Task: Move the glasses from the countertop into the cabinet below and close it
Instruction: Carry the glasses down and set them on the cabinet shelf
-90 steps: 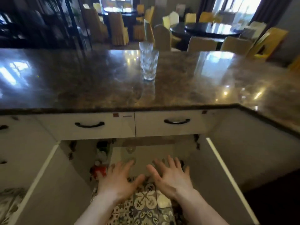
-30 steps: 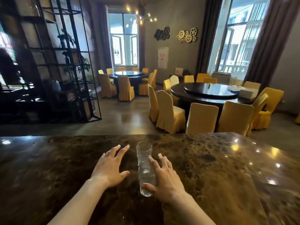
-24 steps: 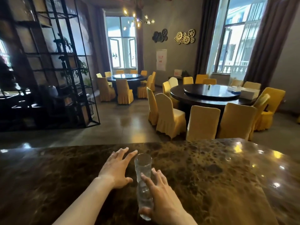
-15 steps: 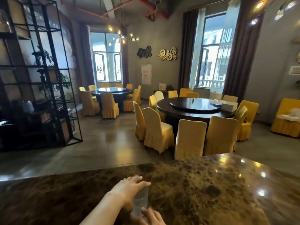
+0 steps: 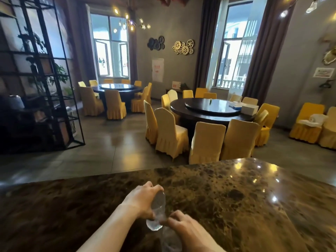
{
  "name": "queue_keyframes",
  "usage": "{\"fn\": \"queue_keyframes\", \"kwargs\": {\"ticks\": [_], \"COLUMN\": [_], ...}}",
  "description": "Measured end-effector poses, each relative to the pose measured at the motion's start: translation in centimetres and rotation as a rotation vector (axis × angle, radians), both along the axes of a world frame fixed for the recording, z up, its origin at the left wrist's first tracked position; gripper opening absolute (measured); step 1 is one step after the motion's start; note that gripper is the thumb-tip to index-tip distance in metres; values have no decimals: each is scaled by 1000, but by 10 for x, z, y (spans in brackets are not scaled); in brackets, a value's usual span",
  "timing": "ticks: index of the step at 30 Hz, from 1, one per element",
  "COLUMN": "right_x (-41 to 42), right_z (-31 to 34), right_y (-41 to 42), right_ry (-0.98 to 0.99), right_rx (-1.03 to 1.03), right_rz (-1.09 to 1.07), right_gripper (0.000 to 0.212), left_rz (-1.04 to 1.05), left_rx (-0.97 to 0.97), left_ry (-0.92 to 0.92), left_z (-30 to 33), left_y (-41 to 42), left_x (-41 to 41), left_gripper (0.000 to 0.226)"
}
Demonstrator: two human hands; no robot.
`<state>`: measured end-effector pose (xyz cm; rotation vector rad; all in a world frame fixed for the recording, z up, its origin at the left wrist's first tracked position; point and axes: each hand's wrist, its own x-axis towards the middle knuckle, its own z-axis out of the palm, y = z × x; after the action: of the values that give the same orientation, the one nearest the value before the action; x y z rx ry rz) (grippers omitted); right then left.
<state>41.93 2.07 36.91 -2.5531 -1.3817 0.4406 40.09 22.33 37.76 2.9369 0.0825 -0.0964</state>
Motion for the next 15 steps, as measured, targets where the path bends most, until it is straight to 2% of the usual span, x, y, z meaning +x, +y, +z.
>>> {"fn": "queue_keyframes", "kwargs": {"ticks": [3, 5, 9, 15], "right_x": [-11, -27, -29, -57], "right_z": [3, -3, 10, 29], "right_y": [-12, -14, -36, -76], "right_ry": [-24, -6, -52, -136], "right_rx": [7, 33, 69, 140], "right_rz": [-119, -122, -195, -128], "right_gripper": [82, 89, 90, 87], "left_rz": [36, 54, 106, 226], "left_rx": [11, 12, -10, 18], "left_ry": [-25, -34, -64, -47], "left_z": [-6, -11, -10, 13], "left_y": [7, 11, 16, -15], "left_x": [-21, -37, -75, -158], "left_gripper": [89, 90, 90, 89]}}
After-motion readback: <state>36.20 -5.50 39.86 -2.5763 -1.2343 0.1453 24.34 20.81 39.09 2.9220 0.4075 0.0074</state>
